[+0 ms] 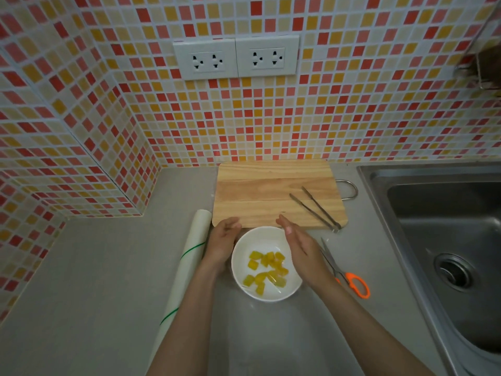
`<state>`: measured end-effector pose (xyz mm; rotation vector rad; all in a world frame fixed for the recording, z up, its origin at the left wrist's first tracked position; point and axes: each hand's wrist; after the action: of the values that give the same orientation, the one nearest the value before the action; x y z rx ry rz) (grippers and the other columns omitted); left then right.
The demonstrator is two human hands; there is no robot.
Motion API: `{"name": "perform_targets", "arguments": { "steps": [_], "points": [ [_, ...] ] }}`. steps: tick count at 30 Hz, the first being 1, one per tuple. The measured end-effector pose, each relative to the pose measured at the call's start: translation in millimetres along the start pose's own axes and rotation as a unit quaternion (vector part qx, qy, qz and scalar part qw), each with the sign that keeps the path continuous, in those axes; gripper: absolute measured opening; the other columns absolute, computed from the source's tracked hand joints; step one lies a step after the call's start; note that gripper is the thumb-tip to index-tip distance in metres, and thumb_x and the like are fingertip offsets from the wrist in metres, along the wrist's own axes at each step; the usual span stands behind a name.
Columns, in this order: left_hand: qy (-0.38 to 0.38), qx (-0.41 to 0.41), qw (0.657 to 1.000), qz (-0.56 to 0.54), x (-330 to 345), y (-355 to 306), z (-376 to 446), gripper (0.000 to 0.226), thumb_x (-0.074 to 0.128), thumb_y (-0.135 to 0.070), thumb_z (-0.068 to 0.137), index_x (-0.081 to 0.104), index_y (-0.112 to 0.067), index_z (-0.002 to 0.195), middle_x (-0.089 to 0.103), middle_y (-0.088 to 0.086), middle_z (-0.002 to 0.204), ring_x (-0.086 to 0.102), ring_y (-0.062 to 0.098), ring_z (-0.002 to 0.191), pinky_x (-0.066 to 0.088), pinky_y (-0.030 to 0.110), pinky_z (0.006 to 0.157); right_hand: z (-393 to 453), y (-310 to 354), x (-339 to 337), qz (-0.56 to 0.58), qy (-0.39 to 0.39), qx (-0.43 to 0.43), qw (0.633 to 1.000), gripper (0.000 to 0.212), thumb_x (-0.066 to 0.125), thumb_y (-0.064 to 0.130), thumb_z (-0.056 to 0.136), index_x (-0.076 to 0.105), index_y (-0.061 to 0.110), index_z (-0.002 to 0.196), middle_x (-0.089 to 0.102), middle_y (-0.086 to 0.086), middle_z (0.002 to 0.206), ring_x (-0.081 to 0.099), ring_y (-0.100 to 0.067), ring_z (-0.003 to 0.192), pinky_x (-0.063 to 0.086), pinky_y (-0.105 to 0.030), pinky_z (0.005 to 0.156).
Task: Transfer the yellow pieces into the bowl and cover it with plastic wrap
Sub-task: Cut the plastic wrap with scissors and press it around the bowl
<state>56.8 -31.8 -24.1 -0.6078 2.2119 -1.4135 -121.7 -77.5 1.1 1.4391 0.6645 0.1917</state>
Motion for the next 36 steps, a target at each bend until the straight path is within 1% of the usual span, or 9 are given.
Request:
{"name": "perform_targets", "arguments": {
  "steps": [4,6,14,19,23,27,30,33,36],
  "points": [
    [0.022,-0.027,0.996,-0.084,1,12,0,0.029,0.054,-0.009,0.091,0.050,-0.018,0.119,0.064,0.004,0.094,0.062,0.014,0.082,0.050,0.025,0.070,4,-14,9,0.112,0.004,0.087,0.990,0.038,0.029,0.040,0.098,0.053,0.031,0.126,0.056,0.005,0.132,0.050,-0.012,0.124,0.038,-0.034,0.108],
    [0.034,-0.011,0.997,-0.070,1,15,1,0.032,0.053,-0.003,0.090,0.049,-0.013,0.120,0.064,0.004,0.089,0.063,0.012,0.077,0.050,0.022,0.067,6,-16,9,0.175,0.009,0.128,0.976,0.040,0.027,0.053,0.092,0.055,0.040,0.118,0.057,0.001,0.132,0.053,-0.015,0.120,0.042,-0.039,0.105],
    [0.071,0.049,0.996,0.024,-5,17,2,0.032,0.051,0.006,0.088,0.052,-0.009,0.116,0.072,-0.008,0.068,0.067,0.004,0.065,0.054,0.019,0.062,14,-28,11,0.270,0.023,0.218,0.938,0.071,0.023,0.071,0.082,0.068,0.023,0.109,0.068,-0.014,0.114,0.062,-0.031,0.110,0.041,-0.055,0.103],
    [0.015,0.113,0.988,0.104,-4,18,-9,0.047,0.061,-0.010,0.080,0.052,-0.019,0.125,0.059,0.006,0.084,0.058,0.023,0.078,0.049,0.038,0.079,15,-28,9,0.269,0.032,0.232,0.934,0.069,0.018,0.062,0.090,0.067,0.019,0.109,0.068,-0.018,0.113,0.063,-0.032,0.108,0.044,-0.052,0.101],
    [-0.109,0.096,0.981,0.127,-3,24,-20,0.005,0.067,-0.030,0.076,0.063,-0.027,0.077,0.037,-0.001,0.064,0.036,0.028,0.065,0.041,0.040,0.073,13,-26,7,0.244,-0.008,0.207,0.947,0.063,0.018,0.057,0.093,0.064,0.020,0.114,0.068,-0.005,0.112,0.062,-0.022,0.108,0.044,-0.046,0.102],
    [-0.153,0.155,0.969,0.118,-11,28,-29,0.032,0.054,-0.005,0.087,0.061,-0.014,0.117,0.060,-0.003,0.078,0.058,0.019,0.074,0.044,0.028,0.074,7,-22,1,0.235,-0.130,0.171,0.948,0.058,0.024,0.050,0.095,0.059,0.011,0.121,0.066,-0.009,0.118,0.060,-0.018,0.110,0.040,-0.042,0.107],
    [-0.226,0.123,0.966,0.022,-9,21,-65,0.028,0.043,-0.014,0.096,0.063,-0.012,0.116,0.069,0.001,0.101,0.062,0.015,0.098,0.041,0.024,0.086,-16,-12,-4,0.229,-0.208,0.115,0.944,0.047,0.024,0.039,0.099,0.054,0.015,0.126,0.058,-0.002,0.131,0.051,-0.009,0.120,0.034,-0.019,0.102],
    [-0.166,0.049,0.976,-0.134,11,33,-87,0.038,0.036,-0.033,0.098,0.057,-0.020,0.127,0.060,-0.003,0.128,0.052,0.015,0.124,0.036,0.036,0.109,-44,-4,13,0.215,-0.219,0.078,0.949,0.048,0.025,0.040,0.098,0.045,0.018,0.135,0.048,0.010,0.136,0.040,-0.001,0.127,0.031,0.001,0.092],
    [-0.127,-0.029,0.966,-0.223,31,47,-88,0.060,0.046,-0.059,0.081,0.052,-0.027,0.131,0.056,0.006,0.137,0.052,0.025,0.126,0.038,0.050,0.109,-52,-8,38,0.234,-0.213,0.079,0.945,0.056,0.028,0.061,0.085,0.037,0.035,0.134,0.041,0.009,0.144,0.037,-0.004,0.132,0.033,-0.018,0.106]
  ]
}}
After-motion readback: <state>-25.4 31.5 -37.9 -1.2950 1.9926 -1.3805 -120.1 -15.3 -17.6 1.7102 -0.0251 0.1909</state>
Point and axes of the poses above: each hand's wrist, its own z-axis towards the middle knuckle, its own x-axis out of the palm, y = z × x
